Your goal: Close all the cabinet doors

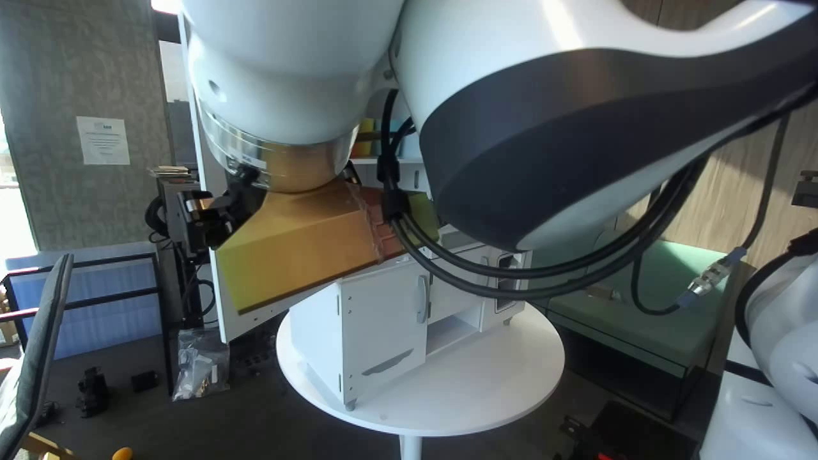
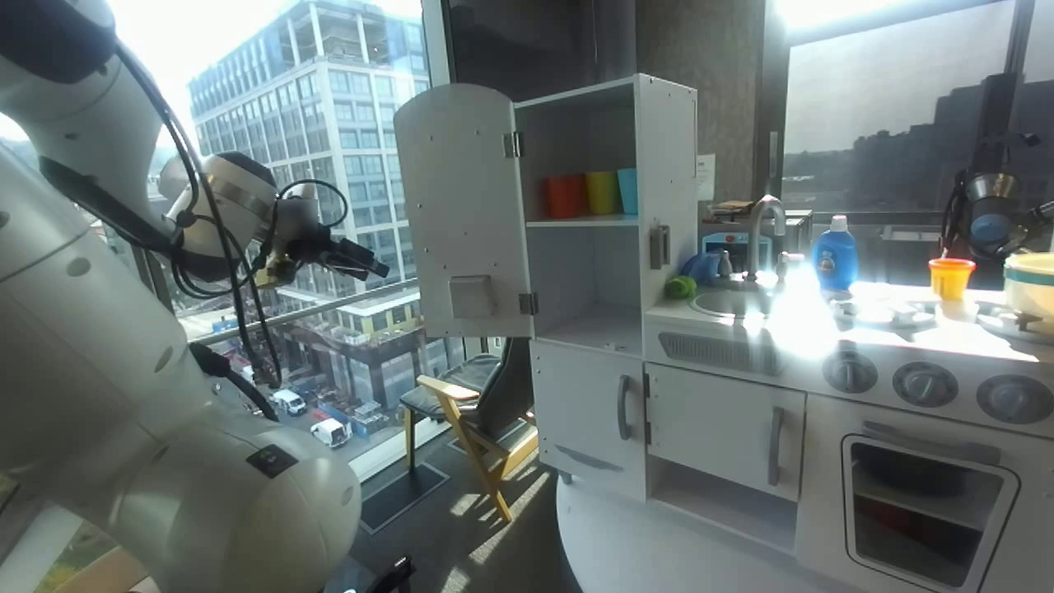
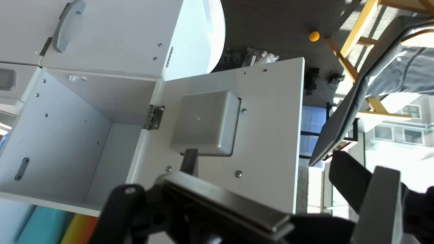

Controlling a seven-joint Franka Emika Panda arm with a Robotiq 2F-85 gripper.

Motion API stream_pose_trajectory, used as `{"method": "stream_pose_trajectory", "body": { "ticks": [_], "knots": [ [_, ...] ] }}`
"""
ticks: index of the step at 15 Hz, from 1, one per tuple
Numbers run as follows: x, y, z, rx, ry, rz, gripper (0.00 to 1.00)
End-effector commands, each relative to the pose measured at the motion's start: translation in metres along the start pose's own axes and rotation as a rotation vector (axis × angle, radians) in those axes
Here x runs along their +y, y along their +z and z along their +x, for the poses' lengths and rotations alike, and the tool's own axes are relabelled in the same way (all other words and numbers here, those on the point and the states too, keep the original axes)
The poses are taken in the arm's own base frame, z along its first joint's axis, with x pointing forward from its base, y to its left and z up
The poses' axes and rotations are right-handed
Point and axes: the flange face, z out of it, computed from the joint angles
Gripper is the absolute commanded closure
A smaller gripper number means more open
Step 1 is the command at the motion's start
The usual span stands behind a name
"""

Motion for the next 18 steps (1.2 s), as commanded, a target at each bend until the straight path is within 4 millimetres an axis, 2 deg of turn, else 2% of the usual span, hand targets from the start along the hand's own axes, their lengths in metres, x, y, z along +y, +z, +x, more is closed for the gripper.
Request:
{"method": "stream_pose_trajectory", "body": {
  "ticks": [1,4,8,12,18],
  "knots": [
    [-0.031,-0.003,0.027,0.061,0.108,0.039,0.00],
    [-0.049,-0.009,0.036,0.105,0.162,0.066,0.00],
    [-0.060,-0.008,0.052,0.178,0.222,0.065,0.00],
    [-0.064,0.006,0.064,0.227,0.267,0.025,0.00],
    [-0.064,0.040,0.083,0.257,0.293,-0.039,0.00]
  ]
}}
